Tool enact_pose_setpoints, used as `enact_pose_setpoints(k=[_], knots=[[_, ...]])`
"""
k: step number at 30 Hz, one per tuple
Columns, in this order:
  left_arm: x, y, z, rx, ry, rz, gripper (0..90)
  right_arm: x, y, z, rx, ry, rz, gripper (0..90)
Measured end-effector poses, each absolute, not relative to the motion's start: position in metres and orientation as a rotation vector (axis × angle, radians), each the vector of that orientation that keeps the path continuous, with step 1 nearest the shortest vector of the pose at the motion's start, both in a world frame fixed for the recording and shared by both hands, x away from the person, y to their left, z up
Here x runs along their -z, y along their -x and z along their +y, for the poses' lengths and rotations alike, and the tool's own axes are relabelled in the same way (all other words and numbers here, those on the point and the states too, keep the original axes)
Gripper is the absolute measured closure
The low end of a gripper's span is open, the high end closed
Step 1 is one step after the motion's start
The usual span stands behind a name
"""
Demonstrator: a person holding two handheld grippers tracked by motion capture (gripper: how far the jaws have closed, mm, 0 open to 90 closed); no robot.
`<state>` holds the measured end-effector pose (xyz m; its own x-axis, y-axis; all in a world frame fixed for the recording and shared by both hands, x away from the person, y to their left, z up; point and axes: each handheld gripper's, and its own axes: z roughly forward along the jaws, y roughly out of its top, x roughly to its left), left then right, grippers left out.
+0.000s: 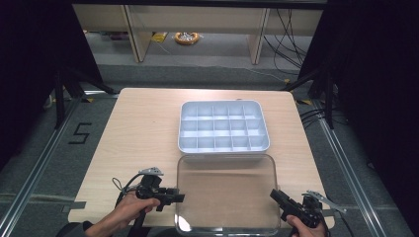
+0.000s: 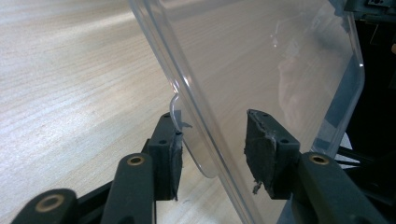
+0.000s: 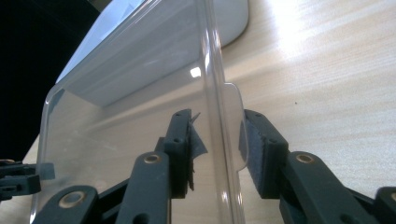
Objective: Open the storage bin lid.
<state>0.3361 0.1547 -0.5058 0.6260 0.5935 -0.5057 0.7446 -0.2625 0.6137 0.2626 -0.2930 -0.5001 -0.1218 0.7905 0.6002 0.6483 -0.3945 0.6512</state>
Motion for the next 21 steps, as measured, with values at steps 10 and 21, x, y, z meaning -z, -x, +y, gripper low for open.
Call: enact_pose_setpoints(k=[10, 21], knots=[[0.5096, -0.3383, 0.1537, 0.201, -2.002, 1.058, 53.0, 0.5056, -0.2658, -0.2949, -1.472, -1.958, 1.686, 64.9], [0.5114, -0.3402, 0.1530, 0.113, -2.053, 1.039, 53.2, 0.5101, -0.2701, -0.2941, -1.443, -1.989, 1.696, 63.8]])
